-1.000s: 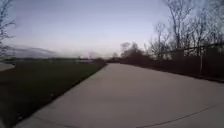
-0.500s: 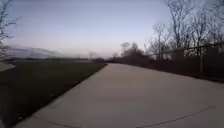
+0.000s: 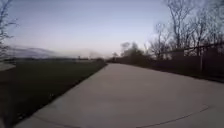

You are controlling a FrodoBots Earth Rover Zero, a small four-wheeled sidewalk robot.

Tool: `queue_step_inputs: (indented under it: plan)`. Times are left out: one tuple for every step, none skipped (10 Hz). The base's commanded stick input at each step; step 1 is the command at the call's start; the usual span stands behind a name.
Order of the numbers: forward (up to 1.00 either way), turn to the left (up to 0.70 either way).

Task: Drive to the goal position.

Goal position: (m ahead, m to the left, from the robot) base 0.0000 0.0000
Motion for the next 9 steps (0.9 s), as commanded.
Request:
queue_step_inputs:
  plan:
    - [0.03, 0.00]
    - [0.02, 0.00]
    - [0.02, 0.00]
    - [0.05, 0.00]
    - [0.05, 0.00]
    - [0.03, 0.00]
    - [0.00, 0.00]
    - [0.00, 0.00]
    - [0.05, 0.00]
